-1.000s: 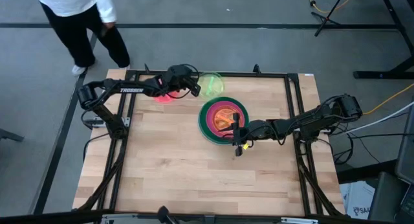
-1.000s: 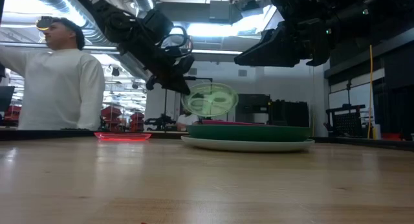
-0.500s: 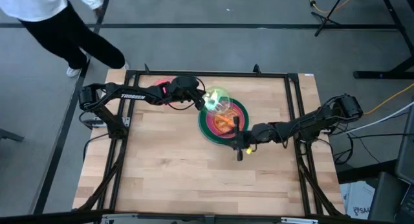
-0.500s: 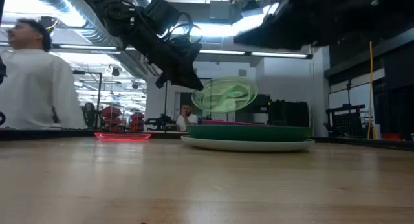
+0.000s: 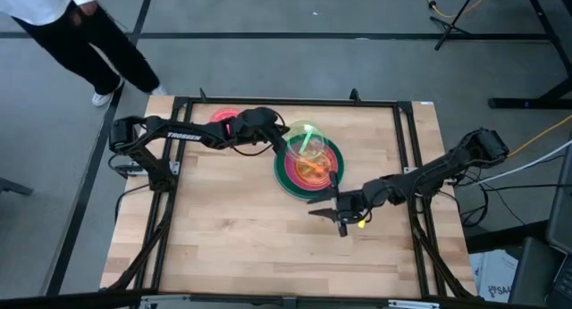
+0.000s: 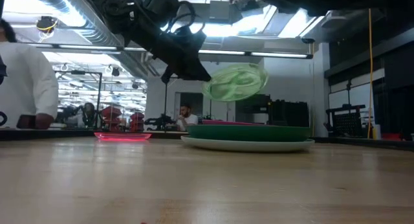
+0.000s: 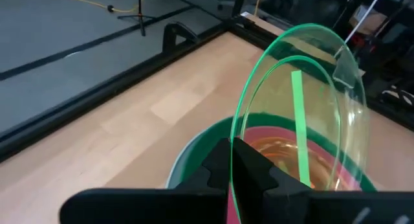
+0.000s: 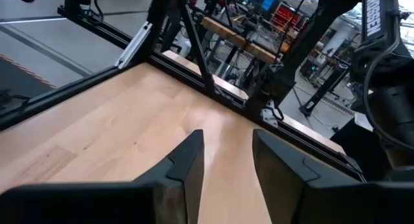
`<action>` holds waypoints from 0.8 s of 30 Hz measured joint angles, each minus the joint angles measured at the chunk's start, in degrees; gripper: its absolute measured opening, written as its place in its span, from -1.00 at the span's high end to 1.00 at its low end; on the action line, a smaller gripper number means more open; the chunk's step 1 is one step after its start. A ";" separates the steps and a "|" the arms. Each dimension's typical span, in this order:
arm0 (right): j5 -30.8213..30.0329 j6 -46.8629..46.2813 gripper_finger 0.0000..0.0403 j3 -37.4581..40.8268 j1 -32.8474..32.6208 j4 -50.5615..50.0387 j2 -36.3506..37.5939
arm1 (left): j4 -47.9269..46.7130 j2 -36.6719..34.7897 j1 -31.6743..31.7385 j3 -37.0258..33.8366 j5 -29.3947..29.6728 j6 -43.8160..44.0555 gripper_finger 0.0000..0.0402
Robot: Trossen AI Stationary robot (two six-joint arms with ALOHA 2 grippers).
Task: Stack plastic plates
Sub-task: Stack the light green plate on the orange plate
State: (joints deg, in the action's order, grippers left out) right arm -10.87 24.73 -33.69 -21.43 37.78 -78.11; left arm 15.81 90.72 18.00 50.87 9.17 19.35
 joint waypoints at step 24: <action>-0.53 -0.07 0.36 0.00 0.07 -0.61 0.00 | -11.09 8.79 -1.24 11.37 -4.50 1.65 0.98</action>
State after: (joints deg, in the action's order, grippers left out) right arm -11.40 24.66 -33.69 -21.37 37.18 -78.11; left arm 4.73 99.50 16.76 62.24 4.67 21.01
